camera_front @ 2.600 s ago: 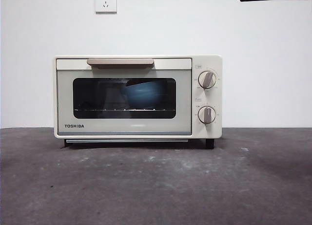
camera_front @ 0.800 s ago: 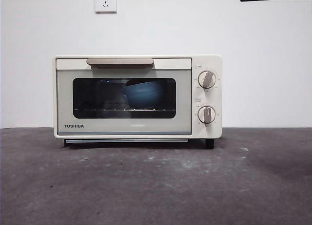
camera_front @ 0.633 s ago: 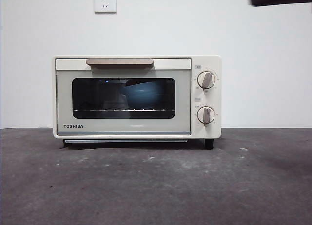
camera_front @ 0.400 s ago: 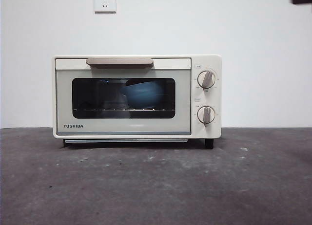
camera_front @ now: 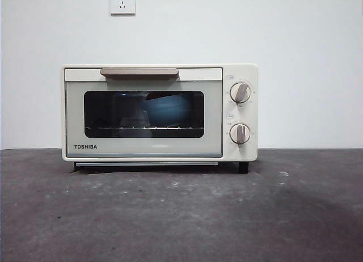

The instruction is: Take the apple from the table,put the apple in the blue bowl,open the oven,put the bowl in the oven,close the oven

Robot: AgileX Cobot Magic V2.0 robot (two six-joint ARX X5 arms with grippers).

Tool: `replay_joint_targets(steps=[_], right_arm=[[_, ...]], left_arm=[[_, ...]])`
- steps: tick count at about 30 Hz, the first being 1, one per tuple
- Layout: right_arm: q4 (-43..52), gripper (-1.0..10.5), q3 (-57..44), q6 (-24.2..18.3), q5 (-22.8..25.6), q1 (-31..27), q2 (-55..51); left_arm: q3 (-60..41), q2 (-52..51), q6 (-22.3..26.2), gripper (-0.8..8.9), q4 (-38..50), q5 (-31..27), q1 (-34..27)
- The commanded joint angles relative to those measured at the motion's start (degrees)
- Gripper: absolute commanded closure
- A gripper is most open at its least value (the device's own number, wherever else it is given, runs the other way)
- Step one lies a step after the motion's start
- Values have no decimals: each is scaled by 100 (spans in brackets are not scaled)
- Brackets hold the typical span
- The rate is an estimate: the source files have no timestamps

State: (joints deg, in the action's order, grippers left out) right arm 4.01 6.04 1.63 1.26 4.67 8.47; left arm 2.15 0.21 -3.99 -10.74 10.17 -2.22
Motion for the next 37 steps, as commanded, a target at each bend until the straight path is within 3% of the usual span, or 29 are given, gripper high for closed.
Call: replay_joint_targets(steps=[1,5,16,37], right_arm=[[68,941,-227,-59,7,-72,-236],[15,942,-551,-57,22,-101,-590],[-1456,942,-544,-61,44,-111,-826],[-1292,942,-540,-17,28,-111,-826]], left_arm=[[-103,-2,-15,806,-81,-11,-11],[-103,-2,-13,806,-81,-11,-11],[-103,-2,-13,806,-83,-11,-11],[-103,-2,-13,806,-81,-11,-11]])
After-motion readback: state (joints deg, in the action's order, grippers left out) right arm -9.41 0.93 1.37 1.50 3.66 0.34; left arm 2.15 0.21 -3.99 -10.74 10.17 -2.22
